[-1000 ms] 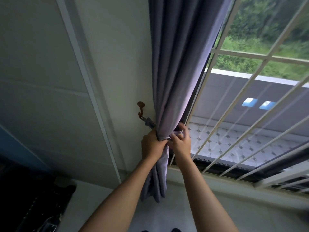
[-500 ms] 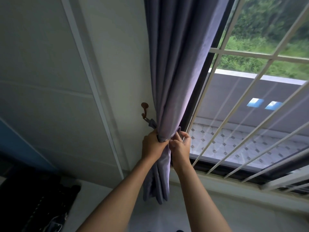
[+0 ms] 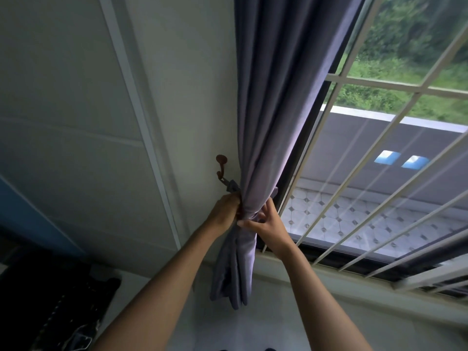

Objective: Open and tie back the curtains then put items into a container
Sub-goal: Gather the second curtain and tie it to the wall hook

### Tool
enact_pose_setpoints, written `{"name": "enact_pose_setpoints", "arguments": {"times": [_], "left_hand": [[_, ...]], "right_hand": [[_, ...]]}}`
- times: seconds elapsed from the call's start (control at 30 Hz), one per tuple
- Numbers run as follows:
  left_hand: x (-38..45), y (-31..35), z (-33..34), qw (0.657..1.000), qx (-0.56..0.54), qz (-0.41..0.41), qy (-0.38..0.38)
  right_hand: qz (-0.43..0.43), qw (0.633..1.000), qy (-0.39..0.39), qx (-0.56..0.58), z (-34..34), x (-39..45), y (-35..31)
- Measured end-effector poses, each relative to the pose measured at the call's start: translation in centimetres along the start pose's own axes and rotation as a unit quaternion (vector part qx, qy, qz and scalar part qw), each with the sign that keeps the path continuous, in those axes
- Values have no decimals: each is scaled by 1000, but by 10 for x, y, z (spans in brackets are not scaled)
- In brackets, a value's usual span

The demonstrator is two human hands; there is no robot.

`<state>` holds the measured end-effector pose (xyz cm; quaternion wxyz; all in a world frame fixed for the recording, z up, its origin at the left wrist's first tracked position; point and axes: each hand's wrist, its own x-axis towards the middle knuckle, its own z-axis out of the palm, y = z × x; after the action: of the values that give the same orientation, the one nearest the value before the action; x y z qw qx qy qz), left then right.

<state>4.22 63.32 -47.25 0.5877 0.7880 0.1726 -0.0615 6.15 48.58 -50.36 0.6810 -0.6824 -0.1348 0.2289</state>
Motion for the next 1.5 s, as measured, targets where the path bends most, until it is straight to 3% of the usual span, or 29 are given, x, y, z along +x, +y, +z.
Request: {"name": "enact_pose_setpoints", "arguments": {"times": [0.17,0.43,0.7,0.9,1.0,1.13,1.37,1.5], "left_hand": [[6,2,-2,994,89,45,49],[14,-14,5,994,9,64,90],[24,-8,10,991,-118,-57,25],[30,-11,5,983,-133,-124,-20],[32,-12,2,968,-206,-116,-88],[38,-9,0,966,-199,-109,-121],[40,-13,-1,972,-183,-103,-109],[34,-11,19,989,-144,-37,25]], "right_hand": [[-1,1000,29,-10,8,7,2],[-33,997,67,15,12,7,1],[-24,996,77,32,5,6,6],[-8,996,75,41,7,7,6],[-1,996,76,40,5,7,7],[18,997,65,31,-3,10,8],[33,999,32,2,-8,16,10],[-8,997,75,-21,-4,14,13]]}}
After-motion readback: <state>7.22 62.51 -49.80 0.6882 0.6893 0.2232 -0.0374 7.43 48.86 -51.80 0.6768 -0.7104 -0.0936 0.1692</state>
